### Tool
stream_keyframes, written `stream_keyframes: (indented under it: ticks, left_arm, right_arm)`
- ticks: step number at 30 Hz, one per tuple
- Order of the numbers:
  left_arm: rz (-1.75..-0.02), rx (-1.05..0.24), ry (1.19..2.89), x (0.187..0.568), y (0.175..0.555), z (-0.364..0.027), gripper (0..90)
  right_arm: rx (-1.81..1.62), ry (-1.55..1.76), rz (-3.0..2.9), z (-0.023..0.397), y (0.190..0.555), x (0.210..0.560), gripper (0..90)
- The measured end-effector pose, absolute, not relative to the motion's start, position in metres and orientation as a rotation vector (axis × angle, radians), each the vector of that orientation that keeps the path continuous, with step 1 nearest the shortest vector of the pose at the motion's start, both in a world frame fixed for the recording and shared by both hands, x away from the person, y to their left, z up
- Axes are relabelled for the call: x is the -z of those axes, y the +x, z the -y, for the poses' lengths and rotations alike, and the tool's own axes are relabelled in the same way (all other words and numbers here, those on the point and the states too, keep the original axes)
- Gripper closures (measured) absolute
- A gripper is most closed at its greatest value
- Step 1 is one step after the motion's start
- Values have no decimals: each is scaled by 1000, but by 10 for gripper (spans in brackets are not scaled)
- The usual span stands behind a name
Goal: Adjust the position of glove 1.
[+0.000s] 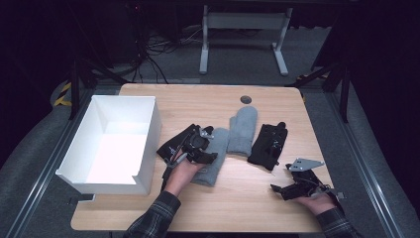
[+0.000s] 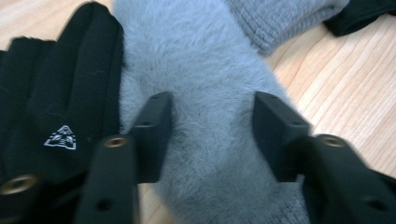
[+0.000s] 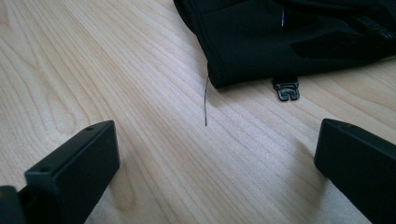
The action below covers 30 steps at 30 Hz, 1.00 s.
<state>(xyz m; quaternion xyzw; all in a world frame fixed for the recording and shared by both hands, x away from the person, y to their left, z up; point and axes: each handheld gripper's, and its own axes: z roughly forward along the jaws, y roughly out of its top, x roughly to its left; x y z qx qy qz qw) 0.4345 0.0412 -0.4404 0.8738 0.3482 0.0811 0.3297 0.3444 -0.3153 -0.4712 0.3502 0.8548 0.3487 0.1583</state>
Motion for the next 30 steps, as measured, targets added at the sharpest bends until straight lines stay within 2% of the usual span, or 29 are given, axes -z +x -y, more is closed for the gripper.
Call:
stream_keyframes:
  ticks: [3, 4, 5, 6, 8, 23, 30]
  left_arm:
    - [-914, -209, 2298, 442, 436, -41, 696]
    - [-907, -205, 2296, 443, 436, -42, 696]
    - [-906, -198, 2295, 443, 436, -43, 773]
    - [-902, -189, 2298, 442, 436, -44, 812]
    - [-892, -190, 2290, 442, 437, -46, 842]
    - [-730, -117, 2281, 415, 408, -69, 855]
    - [-597, -71, 2292, 412, 390, -64, 855]
  right_arm:
    - [-997, 1001, -2444, 315, 344, 471, 1]
    - [-997, 1000, -2445, 315, 344, 471, 1]
    - [-997, 1001, -2445, 315, 344, 471, 1]
    - [-997, 1001, -2445, 315, 344, 471, 1]
    - [-997, 1001, -2444, 315, 344, 471, 1]
    - [-997, 1001, -2445, 315, 344, 471, 1]
    - [-997, 1001, -2445, 315, 344, 471, 1]
